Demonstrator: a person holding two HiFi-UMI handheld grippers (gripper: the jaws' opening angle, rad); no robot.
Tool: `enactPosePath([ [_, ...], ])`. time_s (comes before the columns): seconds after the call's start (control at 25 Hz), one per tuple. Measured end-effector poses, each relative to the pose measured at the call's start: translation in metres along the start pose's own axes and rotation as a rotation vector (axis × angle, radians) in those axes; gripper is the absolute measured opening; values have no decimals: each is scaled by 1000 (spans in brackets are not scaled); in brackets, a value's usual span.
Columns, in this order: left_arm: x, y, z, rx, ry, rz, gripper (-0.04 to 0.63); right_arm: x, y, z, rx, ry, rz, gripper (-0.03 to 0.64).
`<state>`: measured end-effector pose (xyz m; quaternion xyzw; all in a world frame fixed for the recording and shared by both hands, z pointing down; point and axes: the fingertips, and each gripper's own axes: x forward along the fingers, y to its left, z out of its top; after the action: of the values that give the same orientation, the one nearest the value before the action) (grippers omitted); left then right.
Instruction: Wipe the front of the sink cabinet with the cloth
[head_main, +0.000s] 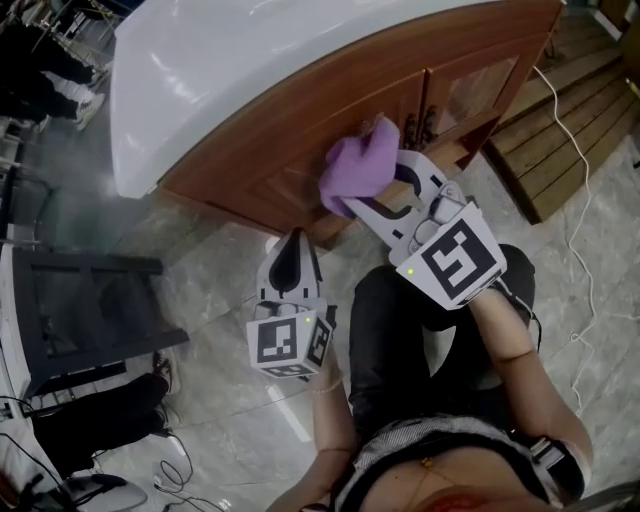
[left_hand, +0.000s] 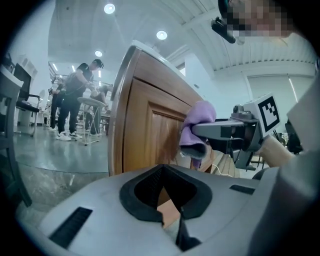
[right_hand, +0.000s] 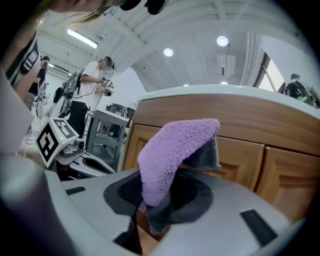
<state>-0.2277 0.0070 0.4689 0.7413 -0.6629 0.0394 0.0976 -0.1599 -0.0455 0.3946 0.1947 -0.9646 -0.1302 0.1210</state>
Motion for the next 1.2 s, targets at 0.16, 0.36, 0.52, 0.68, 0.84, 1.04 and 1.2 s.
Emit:
enactPosePath([
  [0.16,-8,10,-1,-5,4,37,0,23,35,1,-25,2,73,164],
  [0.36,-21,24,-3,-5,5,79,0,47,64,1,-95,-9,87,164],
  [0.52,-31,30,-2,-7,6,98,0,61,78,6,-176,12,59,164],
  [0.68,-42,37,-2,5,9,126,0,76,91,7,-219,19,72,164],
  [0.84,-51,46,-6,5,15,150,0,87,102,6,-226,22,89,164],
  [1.04,-53,50,-9,2,20,165,0,91,104,4,-266,28,71,164],
  [1.2,-49,50,-9,0,19,161,0,92,104,5,-297,21,53,164],
])
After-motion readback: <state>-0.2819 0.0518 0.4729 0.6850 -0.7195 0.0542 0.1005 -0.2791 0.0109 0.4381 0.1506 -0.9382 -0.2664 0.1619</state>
